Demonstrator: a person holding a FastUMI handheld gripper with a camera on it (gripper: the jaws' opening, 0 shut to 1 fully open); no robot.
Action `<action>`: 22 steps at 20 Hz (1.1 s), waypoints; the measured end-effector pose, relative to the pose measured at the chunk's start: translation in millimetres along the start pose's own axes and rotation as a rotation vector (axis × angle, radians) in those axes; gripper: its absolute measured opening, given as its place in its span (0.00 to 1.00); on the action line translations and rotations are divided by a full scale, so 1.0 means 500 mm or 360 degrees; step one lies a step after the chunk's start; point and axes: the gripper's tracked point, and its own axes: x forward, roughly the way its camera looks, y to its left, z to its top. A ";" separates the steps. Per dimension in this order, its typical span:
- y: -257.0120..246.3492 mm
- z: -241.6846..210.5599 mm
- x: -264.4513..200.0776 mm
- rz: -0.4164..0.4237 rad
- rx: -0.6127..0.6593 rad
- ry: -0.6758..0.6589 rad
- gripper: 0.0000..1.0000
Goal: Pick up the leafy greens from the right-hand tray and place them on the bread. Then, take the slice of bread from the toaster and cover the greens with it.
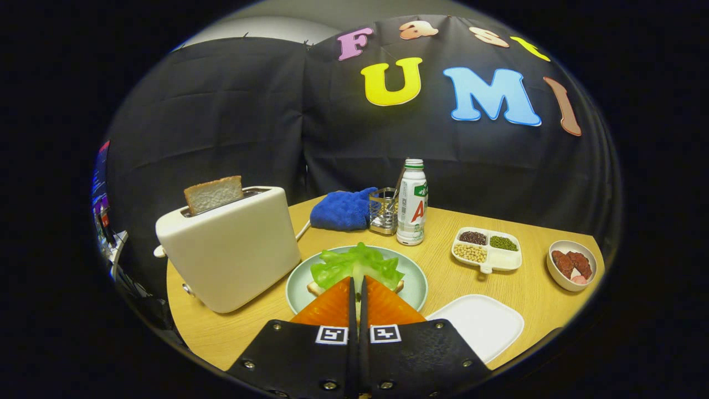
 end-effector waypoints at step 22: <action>0.006 -0.057 -0.013 -0.0045 -0.0017 0.0088 0.65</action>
